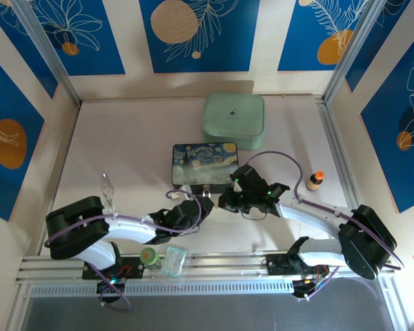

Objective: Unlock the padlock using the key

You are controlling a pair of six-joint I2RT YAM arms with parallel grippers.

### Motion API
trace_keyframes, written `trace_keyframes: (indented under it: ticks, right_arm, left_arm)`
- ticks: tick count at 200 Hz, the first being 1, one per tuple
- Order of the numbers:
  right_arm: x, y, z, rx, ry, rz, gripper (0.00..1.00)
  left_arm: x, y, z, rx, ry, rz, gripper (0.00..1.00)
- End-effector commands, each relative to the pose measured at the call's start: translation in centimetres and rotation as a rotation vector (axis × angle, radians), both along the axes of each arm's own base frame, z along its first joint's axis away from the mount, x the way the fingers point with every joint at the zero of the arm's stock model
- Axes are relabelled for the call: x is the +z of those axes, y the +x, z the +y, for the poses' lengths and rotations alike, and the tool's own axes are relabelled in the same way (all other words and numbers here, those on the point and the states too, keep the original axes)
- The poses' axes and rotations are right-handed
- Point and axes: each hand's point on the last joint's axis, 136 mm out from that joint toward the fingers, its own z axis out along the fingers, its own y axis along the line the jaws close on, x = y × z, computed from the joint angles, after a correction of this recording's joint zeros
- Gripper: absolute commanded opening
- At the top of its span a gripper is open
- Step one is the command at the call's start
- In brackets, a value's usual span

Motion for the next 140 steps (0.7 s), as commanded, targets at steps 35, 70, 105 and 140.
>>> trace_keyframes:
  ticks: [35, 70, 105, 140]
  right_arm:
    - [0.8, -0.1, 0.8, 0.019, 0.095, 0.015, 0.14]
    - [2.6, 0.9, -0.4, 0.059, 0.076, -0.118, 0.63]
    - [6.7, 2.3, -2.7, 0.105, 0.017, -0.401, 0.89]
    - [11.9, 2.1, -2.2, 0.231, 0.205, -0.640, 0.93]
  left_arm:
    - [1.7, 0.5, 0.0, 0.009, 0.020, -0.063, 0.00]
    - [4.4, 1.1, 0.7, -0.061, 0.169, -0.186, 0.00]
    - [8.8, 1.5, 1.9, -0.237, 0.376, -0.378, 0.00]
    - [13.4, 0.6, 1.4, -0.493, 0.362, -0.587, 0.00]
